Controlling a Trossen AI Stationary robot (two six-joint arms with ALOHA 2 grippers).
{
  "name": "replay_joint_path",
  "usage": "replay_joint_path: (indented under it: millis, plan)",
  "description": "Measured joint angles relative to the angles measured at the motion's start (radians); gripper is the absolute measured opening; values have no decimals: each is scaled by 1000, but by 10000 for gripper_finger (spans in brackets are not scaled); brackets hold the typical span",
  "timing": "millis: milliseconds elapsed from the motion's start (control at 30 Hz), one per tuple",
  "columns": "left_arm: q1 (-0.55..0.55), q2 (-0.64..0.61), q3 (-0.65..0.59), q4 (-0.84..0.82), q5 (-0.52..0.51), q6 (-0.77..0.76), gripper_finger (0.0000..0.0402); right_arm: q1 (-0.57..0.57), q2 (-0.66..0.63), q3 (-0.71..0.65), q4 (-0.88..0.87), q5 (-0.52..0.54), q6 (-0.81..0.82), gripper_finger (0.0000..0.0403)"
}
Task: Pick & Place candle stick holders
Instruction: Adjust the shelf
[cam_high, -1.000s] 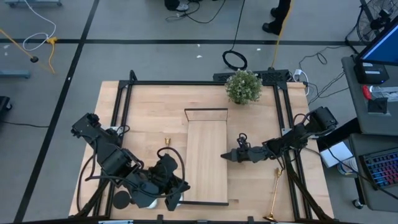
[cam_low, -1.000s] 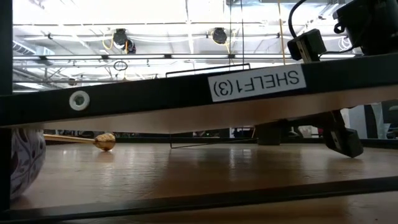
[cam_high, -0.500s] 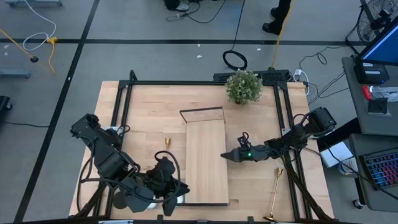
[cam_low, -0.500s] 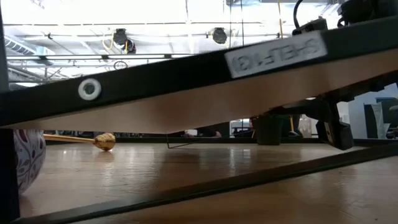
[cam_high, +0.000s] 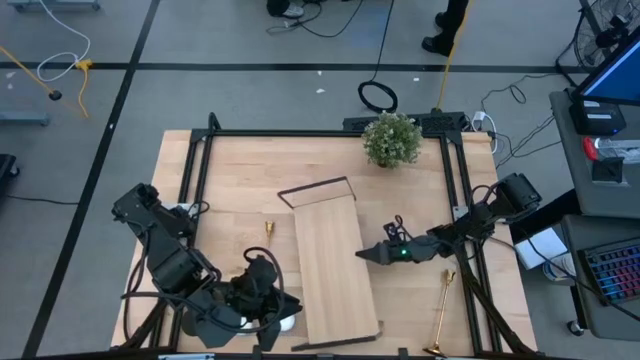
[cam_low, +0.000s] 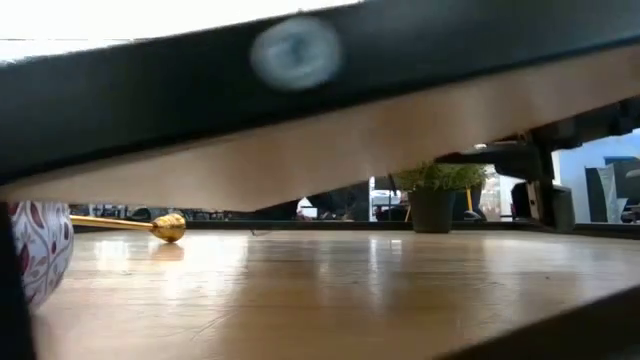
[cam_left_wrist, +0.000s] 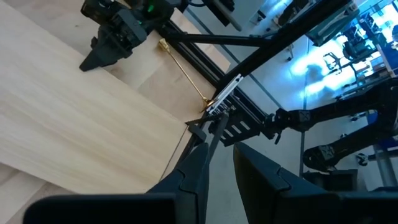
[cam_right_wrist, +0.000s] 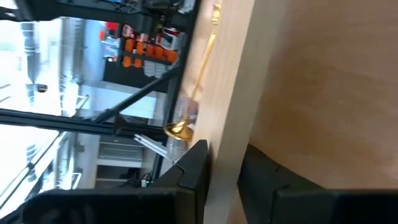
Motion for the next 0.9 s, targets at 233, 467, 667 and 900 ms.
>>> replay_joint_path:
  millis: [233,467,667,900]
  plan:
    - [-2,0,0,0,-1,0,76,-2,-1,1,110,25,-58,50]
    - [-7,0,0,-9,-18,-3,76,-2,-1,2,121,28,-58,47]
    - [-20,0,-26,-246,-31,-282,76,-2,-2,2,123,28,-56,46]
    - [-73,-32,-268,-322,-59,-746,76,-2,-3,2,127,28,-55,46]
